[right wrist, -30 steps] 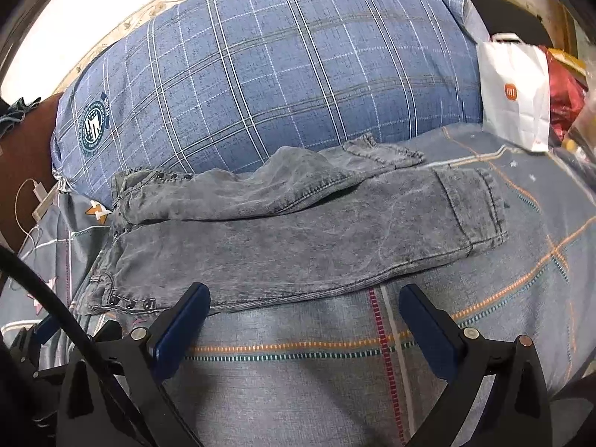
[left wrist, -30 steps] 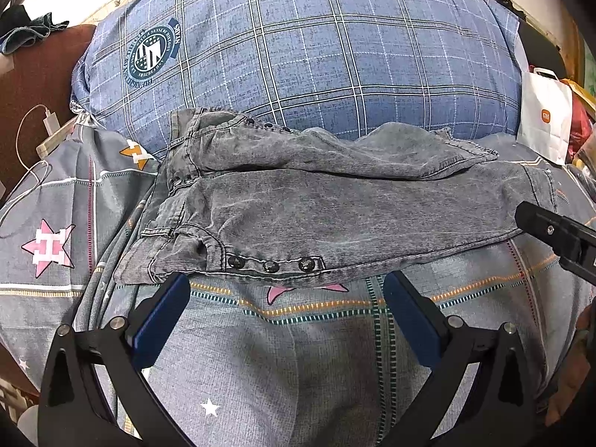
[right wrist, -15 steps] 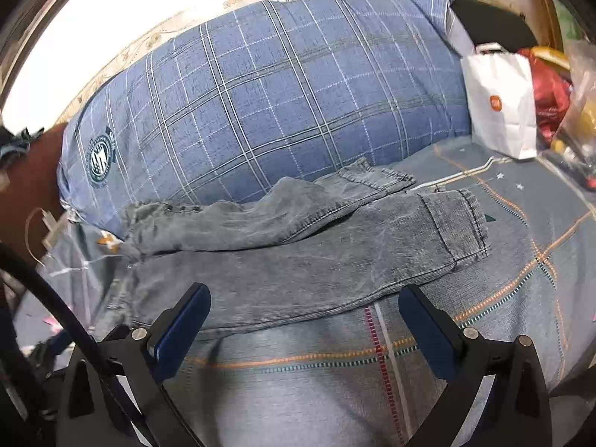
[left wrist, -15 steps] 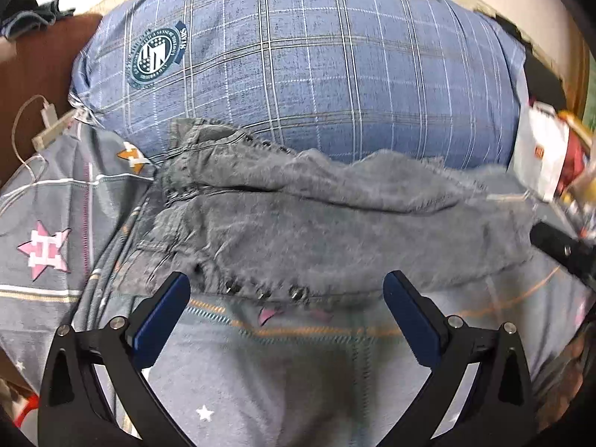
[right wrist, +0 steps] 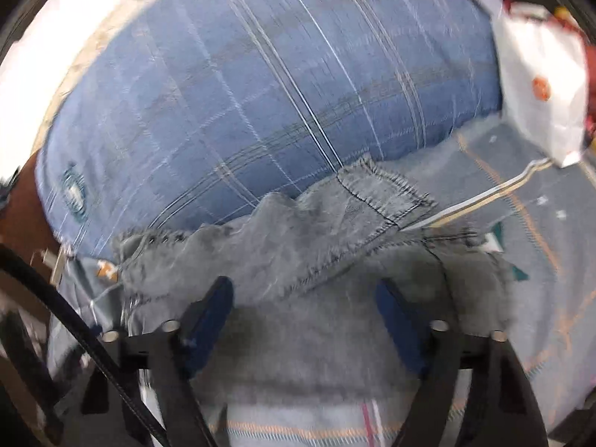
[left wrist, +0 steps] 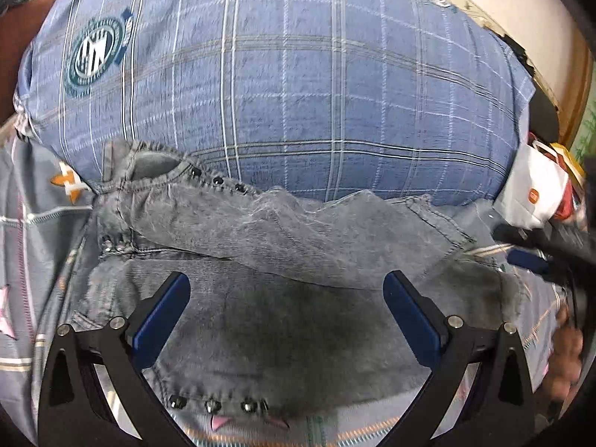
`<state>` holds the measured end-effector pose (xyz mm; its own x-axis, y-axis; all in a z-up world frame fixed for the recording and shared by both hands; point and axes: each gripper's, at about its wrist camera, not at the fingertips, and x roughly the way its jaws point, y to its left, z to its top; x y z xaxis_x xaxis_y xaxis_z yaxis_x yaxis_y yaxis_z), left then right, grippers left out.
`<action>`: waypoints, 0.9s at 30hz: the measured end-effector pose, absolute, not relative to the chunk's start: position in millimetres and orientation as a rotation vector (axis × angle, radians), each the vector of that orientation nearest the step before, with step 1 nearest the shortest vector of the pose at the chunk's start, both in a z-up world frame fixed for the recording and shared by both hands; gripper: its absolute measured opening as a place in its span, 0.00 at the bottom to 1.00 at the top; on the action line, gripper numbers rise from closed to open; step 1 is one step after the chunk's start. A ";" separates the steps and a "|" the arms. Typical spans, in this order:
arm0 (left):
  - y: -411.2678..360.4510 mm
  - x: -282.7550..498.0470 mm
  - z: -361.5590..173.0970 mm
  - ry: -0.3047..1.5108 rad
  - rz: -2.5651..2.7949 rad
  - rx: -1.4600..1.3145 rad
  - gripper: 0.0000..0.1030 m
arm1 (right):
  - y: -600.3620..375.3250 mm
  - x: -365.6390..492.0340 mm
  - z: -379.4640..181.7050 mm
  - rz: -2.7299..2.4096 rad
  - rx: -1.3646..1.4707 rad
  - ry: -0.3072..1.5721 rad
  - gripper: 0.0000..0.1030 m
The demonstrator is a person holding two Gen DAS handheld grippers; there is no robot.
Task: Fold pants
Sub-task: 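Lower the right gripper onto a jeans leg hem and close on it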
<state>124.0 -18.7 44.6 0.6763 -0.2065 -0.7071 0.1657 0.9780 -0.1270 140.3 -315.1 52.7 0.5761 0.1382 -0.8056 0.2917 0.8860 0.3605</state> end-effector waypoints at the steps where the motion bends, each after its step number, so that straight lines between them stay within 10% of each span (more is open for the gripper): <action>1: -16.1 128.0 36.7 0.815 -0.192 -0.054 1.00 | -317.9 152.2 46.6 -0.101 0.505 0.979 0.69; 21: 0.6 140.7 20.0 0.858 -0.163 -0.078 1.00 | -312.6 345.2 -72.1 -0.471 0.309 1.216 0.68; 22: 0.4 140.2 20.2 0.855 -0.160 -0.075 1.00 | -310.0 345.4 -73.3 -0.493 0.279 1.219 0.64; 24: 0.4 139.9 21.3 0.851 -0.160 -0.076 1.00 | -306.8 343.0 -73.1 -0.546 0.205 1.224 0.19; 27: 1.2 139.9 22.2 0.850 -0.166 -0.090 1.00 | -314.3 326.1 -65.0 -0.473 0.255 1.210 0.06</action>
